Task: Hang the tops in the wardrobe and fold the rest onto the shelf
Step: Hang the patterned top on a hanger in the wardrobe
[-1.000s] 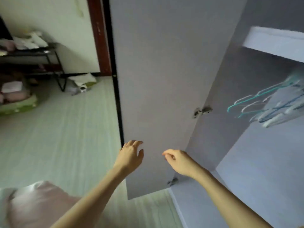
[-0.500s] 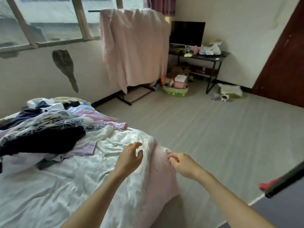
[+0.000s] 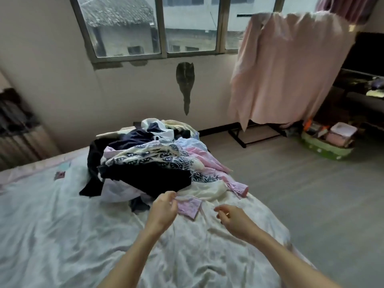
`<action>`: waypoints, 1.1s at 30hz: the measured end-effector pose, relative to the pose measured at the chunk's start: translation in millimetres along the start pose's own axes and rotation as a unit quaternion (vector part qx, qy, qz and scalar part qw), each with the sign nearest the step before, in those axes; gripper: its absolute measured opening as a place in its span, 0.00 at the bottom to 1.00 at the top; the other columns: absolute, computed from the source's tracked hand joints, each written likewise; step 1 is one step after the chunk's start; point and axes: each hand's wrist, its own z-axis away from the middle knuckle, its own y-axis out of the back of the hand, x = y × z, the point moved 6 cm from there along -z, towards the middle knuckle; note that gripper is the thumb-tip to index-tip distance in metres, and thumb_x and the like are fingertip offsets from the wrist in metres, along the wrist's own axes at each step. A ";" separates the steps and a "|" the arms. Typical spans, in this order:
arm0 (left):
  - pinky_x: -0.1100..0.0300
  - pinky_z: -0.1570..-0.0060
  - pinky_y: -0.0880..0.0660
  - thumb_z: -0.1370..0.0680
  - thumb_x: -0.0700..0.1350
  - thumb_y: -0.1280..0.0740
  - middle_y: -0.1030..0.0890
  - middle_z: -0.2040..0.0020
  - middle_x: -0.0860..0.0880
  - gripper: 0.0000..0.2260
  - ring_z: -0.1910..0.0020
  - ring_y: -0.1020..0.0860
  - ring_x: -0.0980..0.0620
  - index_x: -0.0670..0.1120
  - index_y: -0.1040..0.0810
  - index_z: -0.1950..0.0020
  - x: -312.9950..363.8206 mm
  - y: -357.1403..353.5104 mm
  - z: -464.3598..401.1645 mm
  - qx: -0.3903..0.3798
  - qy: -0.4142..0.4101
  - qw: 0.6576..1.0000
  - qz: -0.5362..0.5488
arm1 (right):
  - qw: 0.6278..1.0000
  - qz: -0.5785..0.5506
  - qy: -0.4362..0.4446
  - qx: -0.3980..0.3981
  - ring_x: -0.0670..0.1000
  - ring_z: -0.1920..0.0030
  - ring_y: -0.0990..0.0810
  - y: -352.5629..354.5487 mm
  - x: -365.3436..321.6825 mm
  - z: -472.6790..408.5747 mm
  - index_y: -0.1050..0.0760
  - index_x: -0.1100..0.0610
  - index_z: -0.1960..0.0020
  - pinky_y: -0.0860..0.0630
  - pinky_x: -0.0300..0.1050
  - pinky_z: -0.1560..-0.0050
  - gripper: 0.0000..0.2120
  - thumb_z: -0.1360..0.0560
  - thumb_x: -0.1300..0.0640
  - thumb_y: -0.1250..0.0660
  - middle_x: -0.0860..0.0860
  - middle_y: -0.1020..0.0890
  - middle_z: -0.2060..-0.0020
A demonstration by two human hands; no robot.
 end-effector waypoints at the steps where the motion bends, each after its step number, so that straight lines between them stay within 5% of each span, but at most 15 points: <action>1: 0.59 0.42 0.30 0.23 0.38 0.38 0.21 0.42 0.43 0.14 0.41 0.23 0.47 0.41 0.23 0.39 -9.3 7.8 -15.1 0.008 0.013 1.000 0.002 | 1.000 0.004 0.010 0.001 0.49 0.45 0.21 -2.9 -6.8 -21.7 0.24 0.55 0.38 0.28 0.39 0.46 0.15 0.20 0.58 0.44 0.52 0.19 0.44; 9: 0.54 0.37 0.32 0.20 0.43 0.40 0.25 0.36 0.44 0.16 0.36 0.28 0.47 0.43 0.29 0.32 -37.5 73.6 -146.3 0.099 0.048 0.994 -0.021 | 0.989 0.082 0.119 -0.017 0.52 0.42 0.23 -31.8 -70.4 -222.9 0.30 0.58 0.33 0.29 0.44 0.41 0.18 0.22 0.61 0.43 0.54 0.23 0.38; 16: 0.63 0.39 0.35 0.20 0.43 0.40 0.28 0.34 0.49 0.17 0.34 0.30 0.52 0.46 0.30 0.31 -109.5 60.6 -204.3 0.146 0.127 0.981 0.019 | 0.958 0.202 0.201 -0.025 0.53 0.28 0.41 -92.1 -107.1 -386.5 0.45 0.54 0.25 0.36 0.54 0.33 0.28 0.22 0.53 0.41 0.51 0.38 0.28; 22: 0.68 0.42 0.36 0.21 0.41 0.39 0.26 0.36 0.50 0.16 0.37 0.29 0.54 0.46 0.29 0.33 -171.8 36.3 -217.2 0.155 0.175 0.972 0.024 | 0.950 0.248 0.187 -0.032 0.53 0.24 0.62 -136.6 -121.5 -487.4 0.65 0.48 0.24 0.55 0.65 0.28 0.43 0.24 0.44 0.38 0.48 0.60 0.23; 25: 0.67 0.41 0.36 0.21 0.40 0.39 0.27 0.37 0.50 0.16 0.37 0.29 0.53 0.46 0.29 0.33 -190.5 29.3 -218.4 0.152 0.194 0.969 0.025 | 0.947 0.258 0.184 -0.057 0.54 0.23 0.58 -159.6 -121.5 -512.5 0.70 0.48 0.25 0.57 0.70 0.31 0.47 0.25 0.44 0.36 0.49 0.52 0.23; 27: 0.67 0.41 0.35 0.21 0.40 0.39 0.26 0.37 0.50 0.16 0.38 0.28 0.53 0.46 0.29 0.33 -197.8 26.8 -218.9 0.151 0.200 0.968 0.024 | 0.941 0.281 0.171 -0.079 0.57 0.27 0.42 -173.9 -113.9 -517.1 0.62 0.49 0.23 0.55 0.74 0.34 0.42 0.25 0.47 0.36 0.52 0.33 0.29; 29: 0.66 0.41 0.35 0.21 0.40 0.39 0.26 0.37 0.50 0.16 0.38 0.28 0.53 0.47 0.29 0.33 -200.9 26.7 -222.3 0.145 0.202 0.968 0.023 | 0.941 0.275 0.163 -0.106 0.58 0.35 0.31 -181.0 -105.7 -511.8 0.38 0.52 0.31 0.47 0.72 0.35 0.22 0.24 0.53 0.39 0.53 0.23 0.41; 31: 0.66 0.40 0.35 0.21 0.40 0.38 0.27 0.36 0.50 0.17 0.38 0.28 0.53 0.47 0.30 0.32 -199.0 28.0 -223.6 0.141 0.197 0.970 0.019 | 0.955 0.222 0.167 -0.102 0.58 0.41 0.28 -175.9 -101.5 -500.1 0.29 0.55 0.47 0.35 0.60 0.39 0.06 0.23 0.56 0.40 0.55 0.23 0.48; 33: 0.66 0.41 0.35 0.21 0.42 0.38 0.29 0.34 0.51 0.19 0.36 0.30 0.54 0.49 0.32 0.30 -193.1 31.5 -223.2 0.142 0.186 0.972 0.018 | 0.971 0.118 0.190 -0.080 0.57 0.42 0.30 -162.8 -104.0 -484.7 0.28 0.59 0.44 0.32 0.50 0.41 0.09 0.23 0.60 0.41 0.57 0.27 0.46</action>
